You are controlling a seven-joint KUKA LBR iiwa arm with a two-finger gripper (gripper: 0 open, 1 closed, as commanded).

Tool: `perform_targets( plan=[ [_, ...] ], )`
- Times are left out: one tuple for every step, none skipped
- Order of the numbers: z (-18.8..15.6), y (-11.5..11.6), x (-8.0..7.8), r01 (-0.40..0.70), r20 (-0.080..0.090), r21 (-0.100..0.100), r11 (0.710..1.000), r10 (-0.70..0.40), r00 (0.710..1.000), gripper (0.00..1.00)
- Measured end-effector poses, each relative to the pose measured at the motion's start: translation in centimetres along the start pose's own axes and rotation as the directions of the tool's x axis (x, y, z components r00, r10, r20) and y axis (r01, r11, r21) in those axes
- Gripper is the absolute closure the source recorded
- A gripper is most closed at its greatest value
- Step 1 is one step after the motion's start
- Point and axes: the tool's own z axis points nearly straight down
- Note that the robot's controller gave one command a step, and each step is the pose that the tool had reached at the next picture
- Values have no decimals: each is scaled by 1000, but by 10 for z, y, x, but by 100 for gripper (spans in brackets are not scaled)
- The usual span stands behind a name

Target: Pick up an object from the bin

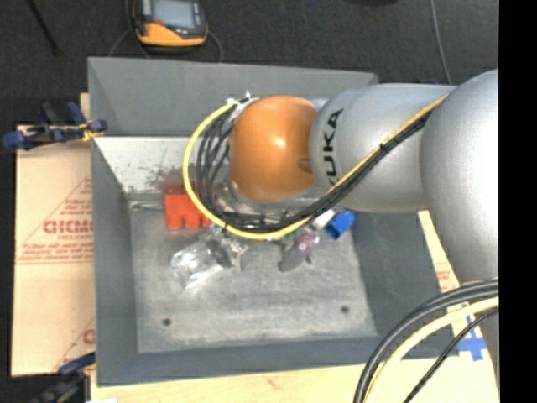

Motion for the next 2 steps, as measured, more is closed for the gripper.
perform_targets(
  plan=[
    [-1, 0, -1, -3, 3, -1, 1000, 4, 1000, 0],
    [45, 6, -39, 162, 4, 3, 987, -162, 987, 0]
  ],
)
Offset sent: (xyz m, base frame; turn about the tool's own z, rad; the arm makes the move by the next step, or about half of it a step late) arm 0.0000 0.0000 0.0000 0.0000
